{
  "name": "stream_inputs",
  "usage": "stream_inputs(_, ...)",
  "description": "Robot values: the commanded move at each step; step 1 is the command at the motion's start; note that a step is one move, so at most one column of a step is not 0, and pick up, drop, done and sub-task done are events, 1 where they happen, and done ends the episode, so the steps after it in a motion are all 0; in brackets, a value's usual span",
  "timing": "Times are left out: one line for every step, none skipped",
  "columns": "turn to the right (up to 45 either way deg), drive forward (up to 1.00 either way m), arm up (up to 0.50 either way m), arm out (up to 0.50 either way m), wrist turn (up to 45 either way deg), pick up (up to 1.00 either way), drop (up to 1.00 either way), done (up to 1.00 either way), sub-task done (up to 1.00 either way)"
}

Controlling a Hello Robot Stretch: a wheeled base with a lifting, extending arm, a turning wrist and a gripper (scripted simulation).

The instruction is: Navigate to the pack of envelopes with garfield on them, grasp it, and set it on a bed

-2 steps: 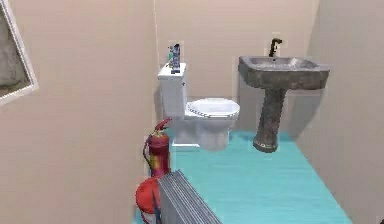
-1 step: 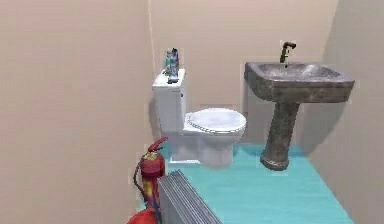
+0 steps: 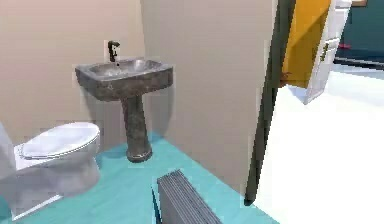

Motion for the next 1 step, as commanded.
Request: stream_inputs(36.0, 0.00, 0.00, 0.00, 0.0, 0.00, 0.00, 0.00, 0.00)
